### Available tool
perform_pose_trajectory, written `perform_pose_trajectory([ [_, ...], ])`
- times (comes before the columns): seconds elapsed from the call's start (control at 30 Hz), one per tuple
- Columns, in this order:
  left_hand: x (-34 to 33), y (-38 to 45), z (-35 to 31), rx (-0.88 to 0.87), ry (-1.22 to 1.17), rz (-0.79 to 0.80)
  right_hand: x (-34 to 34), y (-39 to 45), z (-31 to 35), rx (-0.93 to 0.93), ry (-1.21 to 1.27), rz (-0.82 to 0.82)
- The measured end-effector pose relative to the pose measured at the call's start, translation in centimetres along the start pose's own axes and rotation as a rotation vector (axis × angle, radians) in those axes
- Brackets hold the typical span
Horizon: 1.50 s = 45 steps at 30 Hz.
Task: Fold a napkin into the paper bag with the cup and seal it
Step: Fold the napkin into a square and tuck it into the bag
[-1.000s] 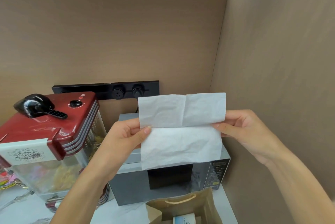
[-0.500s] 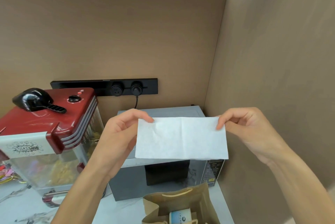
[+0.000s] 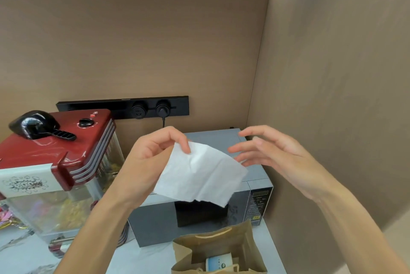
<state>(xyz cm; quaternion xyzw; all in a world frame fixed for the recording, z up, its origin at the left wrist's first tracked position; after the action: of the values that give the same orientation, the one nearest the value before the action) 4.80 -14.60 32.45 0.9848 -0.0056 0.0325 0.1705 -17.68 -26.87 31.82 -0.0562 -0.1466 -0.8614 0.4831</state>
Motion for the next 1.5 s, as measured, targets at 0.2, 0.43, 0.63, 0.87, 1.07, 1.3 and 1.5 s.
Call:
perform_pose_trajectory([
  [0.2,-0.5,0.5,-0.2,-0.005,0.070,0.055,-3.0,2.0,1.0,-0.050,-0.169,0.185],
  [0.43,0.8,0.8,-0.3,0.007,0.000,-0.059,-2.6,2.6,1.2,-0.039,-0.193,0.186],
  [0.63,-0.8,1.7,0.1,0.184,0.418,-0.115,-2.1,3.4,1.5,-0.087,-0.353,0.191],
  [0.87,-1.7,2.2,-0.1,0.076,0.593,-0.056,-1.9,4.1,2.0,-0.108,-0.440,0.251],
  [1.07,-0.5,2.9,0.1,0.104,0.499,-0.074,-1.2,3.9,1.0,-0.131,-0.365,0.213],
  [1.3,1.4,3.7,-0.4,0.132,0.351,-0.040,0.3,2.0,-0.7,-0.163,-0.244,0.222],
  [1.5,2.4,4.3,-1.0,0.162,0.318,-0.050,0.9,1.1,-1.3,-0.129,-0.154,0.223],
])
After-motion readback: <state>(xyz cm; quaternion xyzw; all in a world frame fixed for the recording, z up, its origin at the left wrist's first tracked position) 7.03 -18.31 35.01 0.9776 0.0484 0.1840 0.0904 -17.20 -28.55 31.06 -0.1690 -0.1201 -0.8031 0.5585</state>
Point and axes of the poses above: each hand's wrist, its own y-axis towards the middle knuckle, its own x-axis out of the back of the hand, z = x × y, the point moved 3 cm from there along y, towards the middle knuckle, and after that the axes turned 11 degrees about z, right-handed, at the moved point
